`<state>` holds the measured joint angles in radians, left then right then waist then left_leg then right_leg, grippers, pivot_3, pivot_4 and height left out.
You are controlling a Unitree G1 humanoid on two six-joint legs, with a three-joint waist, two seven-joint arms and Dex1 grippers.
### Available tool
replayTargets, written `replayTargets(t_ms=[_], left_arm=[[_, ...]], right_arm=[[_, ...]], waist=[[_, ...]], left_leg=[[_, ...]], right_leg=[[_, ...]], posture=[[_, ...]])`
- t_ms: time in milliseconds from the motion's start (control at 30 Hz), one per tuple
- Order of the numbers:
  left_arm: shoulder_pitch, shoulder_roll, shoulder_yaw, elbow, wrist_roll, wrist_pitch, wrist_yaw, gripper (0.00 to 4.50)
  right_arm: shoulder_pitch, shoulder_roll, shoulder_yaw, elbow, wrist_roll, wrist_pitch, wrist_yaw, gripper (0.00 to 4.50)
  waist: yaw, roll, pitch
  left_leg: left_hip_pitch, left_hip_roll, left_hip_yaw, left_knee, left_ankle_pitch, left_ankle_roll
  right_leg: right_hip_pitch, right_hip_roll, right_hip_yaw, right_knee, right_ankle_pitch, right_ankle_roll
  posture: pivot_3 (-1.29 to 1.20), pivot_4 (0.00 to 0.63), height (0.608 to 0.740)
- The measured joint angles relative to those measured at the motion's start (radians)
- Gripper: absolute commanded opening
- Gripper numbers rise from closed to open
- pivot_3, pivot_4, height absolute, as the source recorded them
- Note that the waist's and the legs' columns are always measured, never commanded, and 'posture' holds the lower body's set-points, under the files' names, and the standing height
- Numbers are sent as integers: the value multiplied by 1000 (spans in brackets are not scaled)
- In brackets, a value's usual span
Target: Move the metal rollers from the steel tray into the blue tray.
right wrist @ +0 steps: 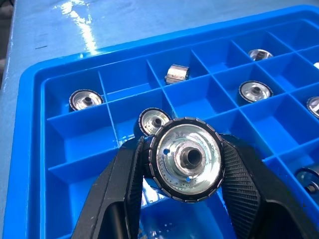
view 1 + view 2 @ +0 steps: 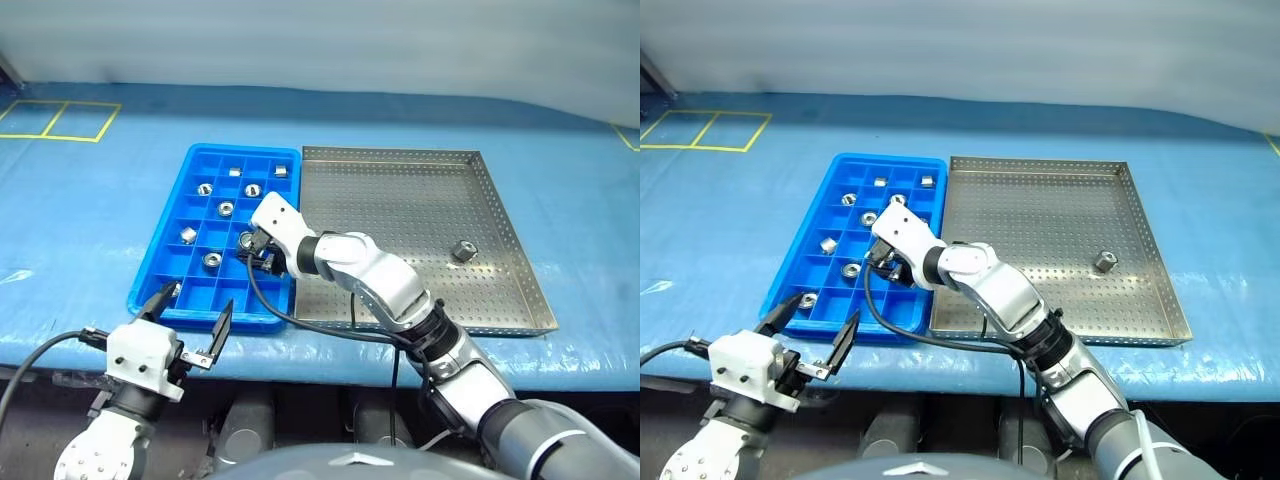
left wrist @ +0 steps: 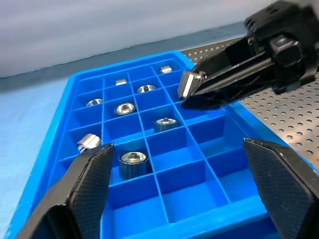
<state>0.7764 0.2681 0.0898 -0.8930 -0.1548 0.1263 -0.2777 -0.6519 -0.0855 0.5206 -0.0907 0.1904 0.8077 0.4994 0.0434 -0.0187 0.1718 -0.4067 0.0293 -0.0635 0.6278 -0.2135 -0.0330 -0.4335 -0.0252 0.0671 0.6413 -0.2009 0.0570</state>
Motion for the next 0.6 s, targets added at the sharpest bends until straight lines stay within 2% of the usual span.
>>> replayTargets(t_ms=[200, 500, 600], left_arm=[[21, -22, -30, -5, 23, -9, 7, 4500], [-15, -21, -62, -5, 27, -11, 2, 4500], [-34, -16, -62, -4, 25, -8, -8, 4500]], right_arm=[[0, -27, 15, 67, -37, -35, 33, 1838], [19, -109, 19, 28, -64, -11, 98, 1838], [29, -119, 19, 0, -64, 7, 113, 2865]], waist=[[23, 0, 0], [33, 0, 0], [33, 0, 0]], left_leg=[[-8, 0, 0, 0, 0, 0], [-8, 0, 1, 0, 0, 0], [-8, 0, 1, 0, 0, 0]], right_leg=[[-8, 0, 0, 1, 0, 0], [-8, 0, 0, 1, 0, 0], [-8, 0, 0, 1, 0, 0]], posture=[[351, 150, 740], [306, 150, 740], [295, 150, 740]])
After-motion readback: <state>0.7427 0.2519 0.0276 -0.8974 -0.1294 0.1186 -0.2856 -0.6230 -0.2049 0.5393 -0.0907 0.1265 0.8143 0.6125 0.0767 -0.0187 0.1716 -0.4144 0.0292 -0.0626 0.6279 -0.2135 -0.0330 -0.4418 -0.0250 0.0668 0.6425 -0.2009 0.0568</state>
